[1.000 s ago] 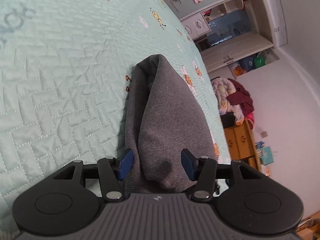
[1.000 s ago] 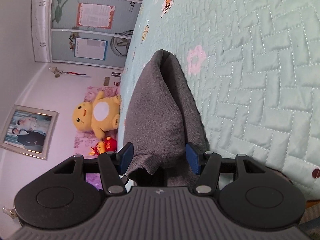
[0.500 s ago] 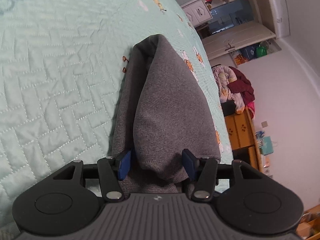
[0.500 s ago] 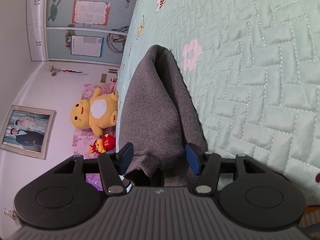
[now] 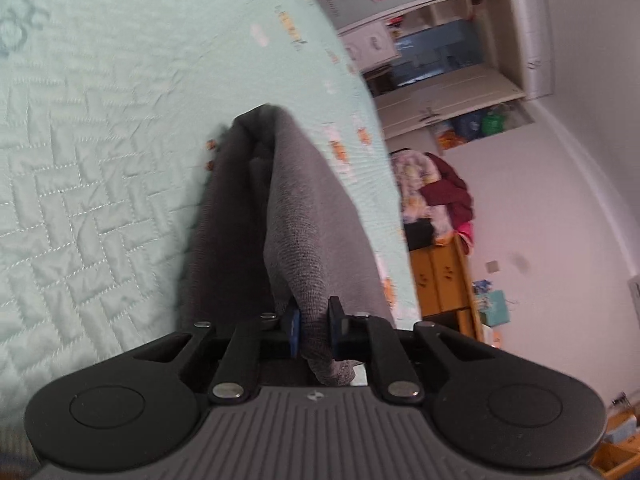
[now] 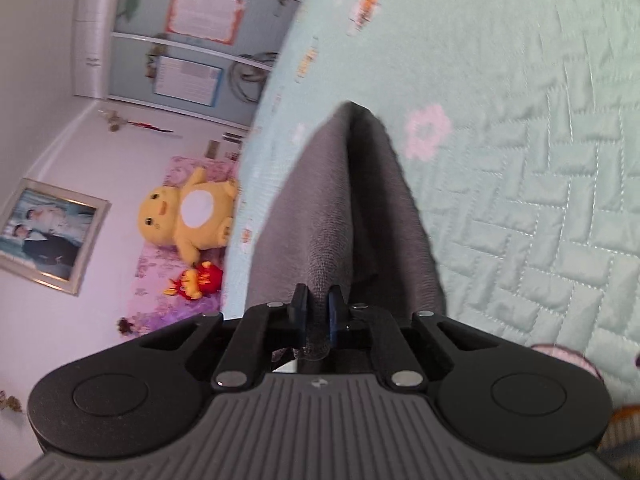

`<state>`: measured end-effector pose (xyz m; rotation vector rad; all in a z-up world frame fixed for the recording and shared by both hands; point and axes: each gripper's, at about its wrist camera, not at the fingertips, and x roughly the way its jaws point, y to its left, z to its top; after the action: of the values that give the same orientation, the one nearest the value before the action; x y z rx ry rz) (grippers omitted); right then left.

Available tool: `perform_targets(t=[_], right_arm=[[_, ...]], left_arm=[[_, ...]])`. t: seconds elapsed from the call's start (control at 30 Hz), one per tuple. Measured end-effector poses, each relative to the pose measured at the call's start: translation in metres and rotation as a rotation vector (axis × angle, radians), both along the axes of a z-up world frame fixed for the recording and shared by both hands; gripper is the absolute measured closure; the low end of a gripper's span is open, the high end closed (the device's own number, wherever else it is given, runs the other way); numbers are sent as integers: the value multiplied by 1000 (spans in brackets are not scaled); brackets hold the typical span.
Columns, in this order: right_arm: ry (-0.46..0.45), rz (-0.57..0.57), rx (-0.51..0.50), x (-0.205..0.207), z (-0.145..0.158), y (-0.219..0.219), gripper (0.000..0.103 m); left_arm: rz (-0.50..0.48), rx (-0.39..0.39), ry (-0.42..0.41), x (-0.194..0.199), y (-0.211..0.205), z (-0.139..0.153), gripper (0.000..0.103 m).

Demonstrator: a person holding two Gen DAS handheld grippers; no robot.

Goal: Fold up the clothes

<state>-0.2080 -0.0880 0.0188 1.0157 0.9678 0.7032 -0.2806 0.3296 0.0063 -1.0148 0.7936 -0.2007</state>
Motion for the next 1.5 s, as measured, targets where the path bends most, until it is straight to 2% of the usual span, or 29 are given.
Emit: perform_targets(t=[0.17, 0.27, 0.33, 0.43, 0.6, 0.73, 0.9, 1.0, 1.07, 1.2, 1.33, 1.37, 1.47, 1.5], right_arm=[[-36, 39, -52, -21, 4, -9, 94], [3, 38, -117, -24, -19, -4, 95], [-19, 25, -170, -23, -28, 0, 94], [-73, 29, -201, -25, -21, 4, 94], [-165, 59, -279, -35, -1, 8, 95], [-177, 74, -325, -33, -12, 12, 95], [-236, 85, -376, -39, -8, 19, 94], [-275, 106, -425, -43, -2, 26, 94], [-297, 115, -451, -45, 0, 30, 94], [-340, 140, -498, -48, 4, 35, 94], [-349, 148, -498, -49, 3, 34, 94], [-347, 147, -494, -49, 3, 34, 94], [-350, 149, -488, -50, 2, 33, 94], [-352, 150, -487, -50, 1, 32, 94]], left_arm=[[-19, 50, -1, -12, -3, -2, 91], [-30, 81, -1, -19, -4, -3, 91], [-37, 101, -1, -23, -5, -4, 90], [-65, 153, -8, -22, -7, 2, 90], [-59, 117, -10, -25, -2, 1, 89], [-53, 111, 5, -23, -4, 0, 86], [-53, 231, 0, -27, -12, 29, 86], [9, 383, -16, -35, -17, 55, 86], [38, 475, -72, -36, -23, 80, 86], [-58, 599, -229, 1, -53, 122, 83], [-121, 605, -325, 65, -76, 125, 83], [-123, 597, -336, 82, -79, 120, 83], [-197, 597, -268, 126, -89, 66, 87], [-203, 588, -247, 131, -90, 44, 97]])
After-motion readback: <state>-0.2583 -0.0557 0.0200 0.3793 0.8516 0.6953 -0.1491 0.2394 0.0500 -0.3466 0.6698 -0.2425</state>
